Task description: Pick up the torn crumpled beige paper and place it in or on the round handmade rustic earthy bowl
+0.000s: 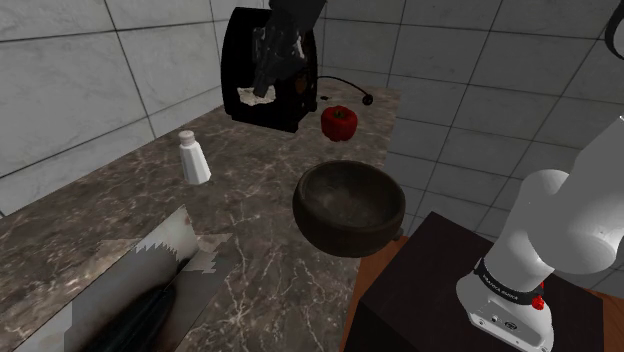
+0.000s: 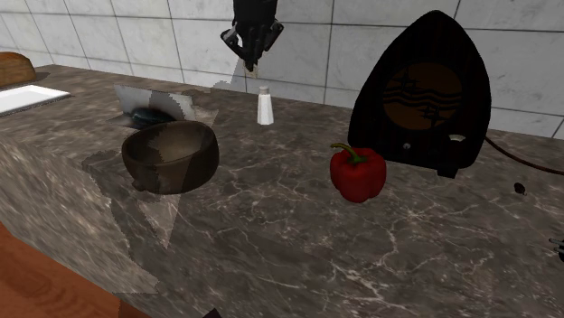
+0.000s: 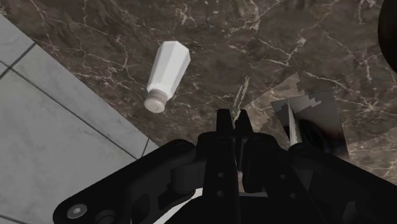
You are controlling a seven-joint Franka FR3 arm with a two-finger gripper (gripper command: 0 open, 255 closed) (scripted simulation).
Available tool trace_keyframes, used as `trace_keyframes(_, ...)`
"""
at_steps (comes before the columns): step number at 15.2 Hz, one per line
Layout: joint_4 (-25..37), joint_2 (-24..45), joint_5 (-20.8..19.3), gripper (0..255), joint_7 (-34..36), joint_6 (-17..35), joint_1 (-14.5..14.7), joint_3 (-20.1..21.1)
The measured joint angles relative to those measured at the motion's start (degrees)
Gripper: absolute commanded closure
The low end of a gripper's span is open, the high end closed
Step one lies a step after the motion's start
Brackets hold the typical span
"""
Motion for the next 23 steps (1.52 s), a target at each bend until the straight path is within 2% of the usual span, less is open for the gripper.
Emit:
trace_keyframes(8,6.89,1.01,-0.89,255,2.01,-5.63,-0.16,-0.1)
trace_keyframes(16,-6.63,-14.61,1.9,255,4.27,-6.68,1.46,0.58)
trace_keyframes(21,-11.49,-23.01,3.14,255,6.68,-9.36,2.75,1.07)
trace_keyframes(23,-13.73,-24.46,3.5,255,6.48,-8.59,2.97,1.12)
